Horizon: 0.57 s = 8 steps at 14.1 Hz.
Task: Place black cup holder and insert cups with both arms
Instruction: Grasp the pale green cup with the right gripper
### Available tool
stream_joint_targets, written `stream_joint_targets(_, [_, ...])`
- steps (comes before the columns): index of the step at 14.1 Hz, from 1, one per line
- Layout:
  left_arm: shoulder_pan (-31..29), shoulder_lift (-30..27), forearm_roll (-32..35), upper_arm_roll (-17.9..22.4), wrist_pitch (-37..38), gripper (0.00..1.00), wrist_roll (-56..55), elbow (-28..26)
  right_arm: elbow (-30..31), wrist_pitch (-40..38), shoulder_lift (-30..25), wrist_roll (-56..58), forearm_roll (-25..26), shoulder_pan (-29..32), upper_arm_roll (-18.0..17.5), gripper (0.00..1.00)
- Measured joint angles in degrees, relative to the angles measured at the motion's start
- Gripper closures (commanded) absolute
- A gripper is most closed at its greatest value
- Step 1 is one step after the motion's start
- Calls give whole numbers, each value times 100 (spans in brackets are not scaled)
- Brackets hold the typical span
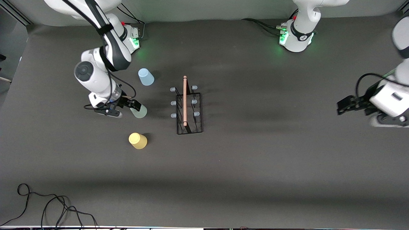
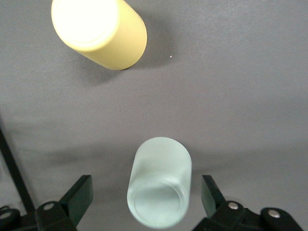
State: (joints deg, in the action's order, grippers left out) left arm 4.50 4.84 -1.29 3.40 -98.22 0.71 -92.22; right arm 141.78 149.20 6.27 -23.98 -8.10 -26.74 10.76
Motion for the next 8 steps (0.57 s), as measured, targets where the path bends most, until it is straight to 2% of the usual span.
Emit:
stream_joint_targets(4, [-246,-154,56,4,-5,1,134,-221,2,414,519,-9,-44,-226,0,1])
stream_joint_targets(5, [-255,-183,58,3,-21,1,137,-286,2,427,566,-15,-50,-270,0,5])
stream_joint_targets(6, [-254,-213,58,0,-38,1,138,-345,3,428,591,-18,-54,-289,0,17])
stream_joint_targets(8, [-254,-265,59,-15,-44,1,138,-406,20,419,597,-18,-54,-292,0,56])
